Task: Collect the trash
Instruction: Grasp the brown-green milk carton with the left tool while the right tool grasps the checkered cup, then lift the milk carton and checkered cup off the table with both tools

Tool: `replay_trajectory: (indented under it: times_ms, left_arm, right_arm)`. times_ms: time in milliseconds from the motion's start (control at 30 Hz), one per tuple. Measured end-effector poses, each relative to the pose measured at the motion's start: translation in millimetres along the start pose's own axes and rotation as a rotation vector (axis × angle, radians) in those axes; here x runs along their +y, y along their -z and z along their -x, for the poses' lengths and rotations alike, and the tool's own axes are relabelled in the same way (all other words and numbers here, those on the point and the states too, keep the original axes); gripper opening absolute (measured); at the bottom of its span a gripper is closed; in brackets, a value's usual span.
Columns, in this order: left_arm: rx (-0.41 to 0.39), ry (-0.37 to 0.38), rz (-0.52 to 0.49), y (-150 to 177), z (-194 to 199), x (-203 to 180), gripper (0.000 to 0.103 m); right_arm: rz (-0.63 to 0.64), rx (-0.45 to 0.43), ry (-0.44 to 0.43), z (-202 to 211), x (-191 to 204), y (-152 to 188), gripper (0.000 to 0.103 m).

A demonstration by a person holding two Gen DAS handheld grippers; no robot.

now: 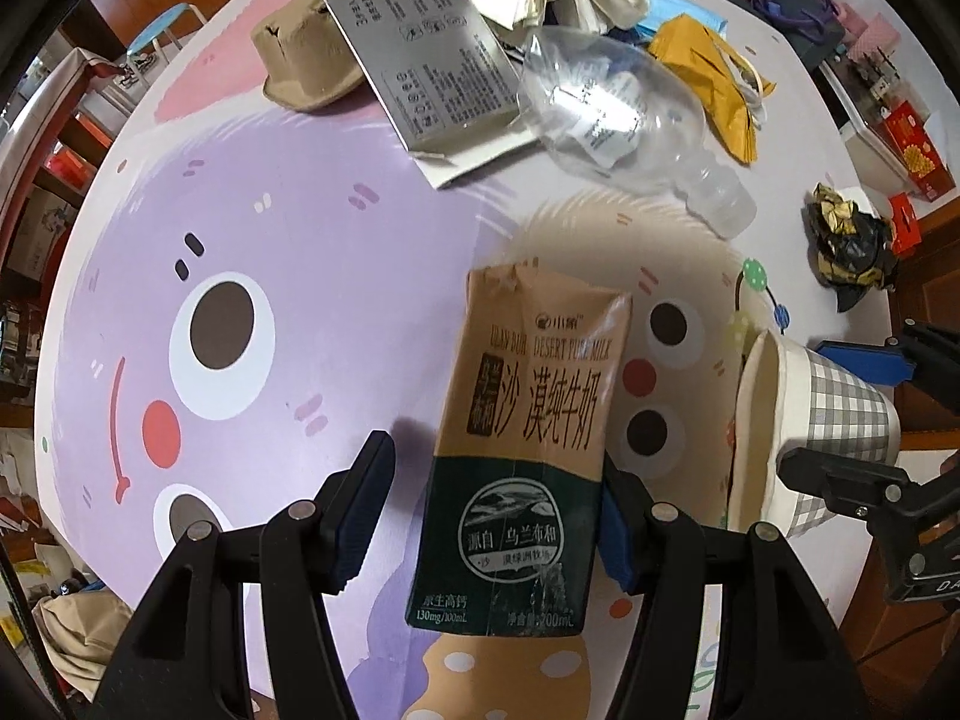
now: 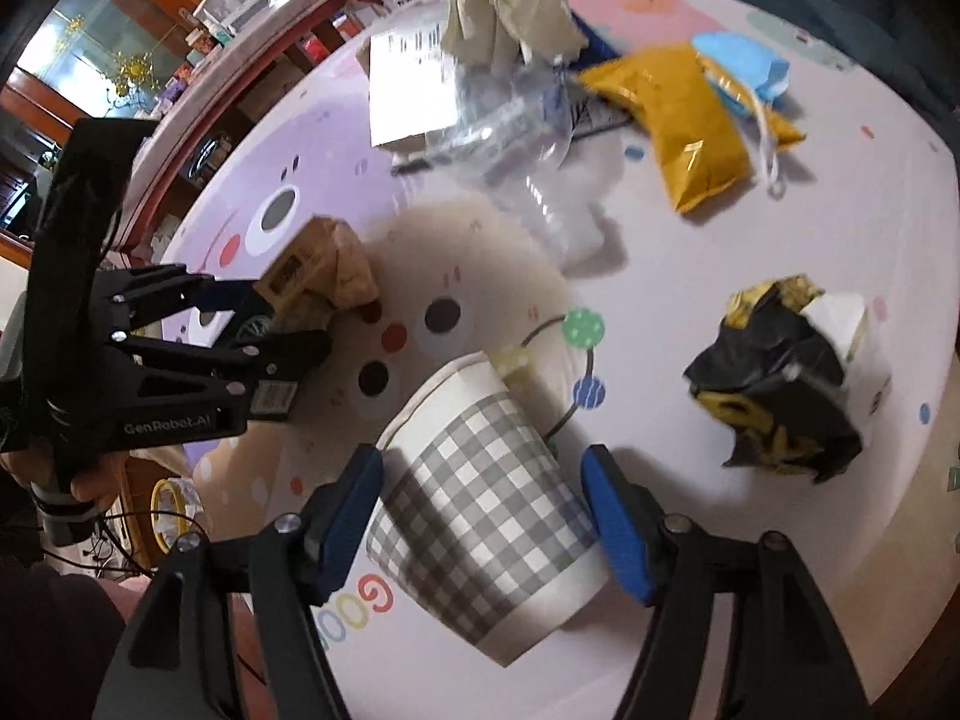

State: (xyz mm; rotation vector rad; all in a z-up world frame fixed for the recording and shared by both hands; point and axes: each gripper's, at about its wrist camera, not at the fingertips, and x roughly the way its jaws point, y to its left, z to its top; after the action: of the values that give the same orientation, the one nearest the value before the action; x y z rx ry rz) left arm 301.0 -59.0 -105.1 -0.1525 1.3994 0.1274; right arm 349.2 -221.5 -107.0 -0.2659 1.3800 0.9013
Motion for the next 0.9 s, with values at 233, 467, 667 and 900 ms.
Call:
replay_trajectory:
  times_ms: [233,467,667,900]
  left_arm:
    - [0.002,0.03,-0.026,12,-4,2,0.046]
    - [-0.01,0.044,-0.041,25,0,1,0.045]
    - [-0.028,0.053,-0.044,34,16,8,0.045]
    - [-0.075,0.076,-0.038,49,45,26,0.045]
  right_arm:
    - [-0.044,0.031,-0.06,-4,-1,5,0.046]
    - [-0.063,-0.026,-0.093,11,10,6,0.021]
    - [-0.07,-0.086,-0.058,24,32,10,0.02]
    - [-0.193,-0.214,-0.056,45,39,14,0.0]
